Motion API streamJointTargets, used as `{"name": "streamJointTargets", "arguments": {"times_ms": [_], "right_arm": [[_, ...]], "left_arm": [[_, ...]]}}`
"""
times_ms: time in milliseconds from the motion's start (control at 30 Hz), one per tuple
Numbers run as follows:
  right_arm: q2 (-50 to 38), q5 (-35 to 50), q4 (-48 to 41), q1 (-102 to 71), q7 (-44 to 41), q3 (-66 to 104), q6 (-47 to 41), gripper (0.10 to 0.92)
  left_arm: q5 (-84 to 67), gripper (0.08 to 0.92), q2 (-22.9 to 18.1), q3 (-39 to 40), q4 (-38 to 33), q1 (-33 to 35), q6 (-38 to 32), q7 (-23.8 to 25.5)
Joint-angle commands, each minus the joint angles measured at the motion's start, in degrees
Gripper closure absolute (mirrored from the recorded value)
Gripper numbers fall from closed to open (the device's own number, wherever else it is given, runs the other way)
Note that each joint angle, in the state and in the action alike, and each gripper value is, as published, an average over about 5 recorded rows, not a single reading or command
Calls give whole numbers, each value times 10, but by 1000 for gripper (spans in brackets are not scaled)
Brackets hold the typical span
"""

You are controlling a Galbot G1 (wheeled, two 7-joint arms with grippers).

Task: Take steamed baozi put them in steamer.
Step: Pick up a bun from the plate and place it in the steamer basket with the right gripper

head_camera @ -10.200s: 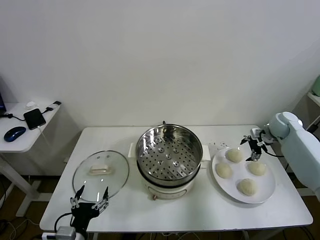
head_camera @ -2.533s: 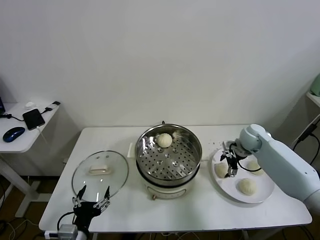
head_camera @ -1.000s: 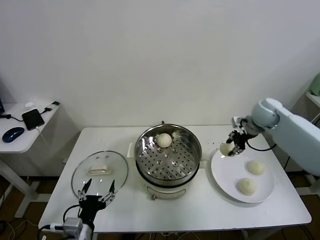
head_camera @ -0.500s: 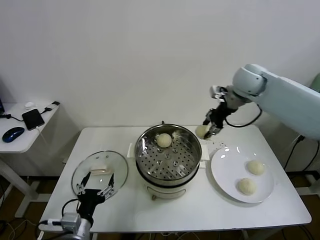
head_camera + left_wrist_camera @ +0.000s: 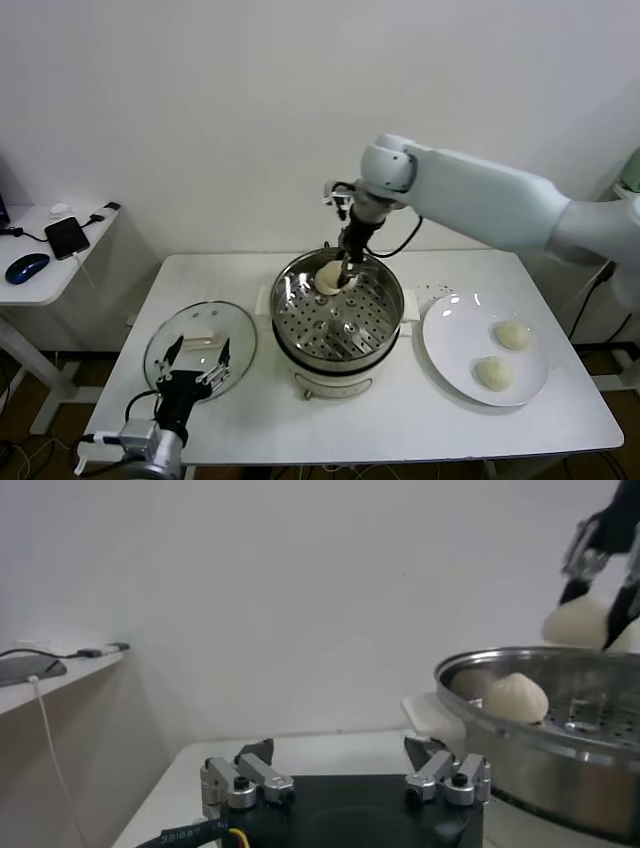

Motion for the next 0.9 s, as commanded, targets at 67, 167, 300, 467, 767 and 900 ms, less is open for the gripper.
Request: {"name": "streamJointTargets", "arguments": {"times_ms": [67, 167, 300, 467, 767, 900], "right_arm": [[104, -6, -56, -39, 34, -24, -27, 499], [113, -17, -66, -50, 40, -20, -32, 499], [120, -27, -64, -60, 45, -18, -41, 499], [124, -31, -60, -67, 51, -19, -50, 499], [115, -48, -41, -68, 51, -20, -53, 476], [95, -47, -14, -58, 50, -11, -56, 380]], "left_arm": [[-9, 177, 1, 0, 2, -7, 1, 1], [-11, 177, 1, -1, 2, -8, 2, 1], [-12, 177, 1, 0, 2, -8, 2, 1], [-14, 177, 1, 0, 1, -8, 2, 1], [-17, 177, 1, -2, -7, -4, 2, 1], [-16, 177, 1, -1, -12, 0, 2, 1]]}}
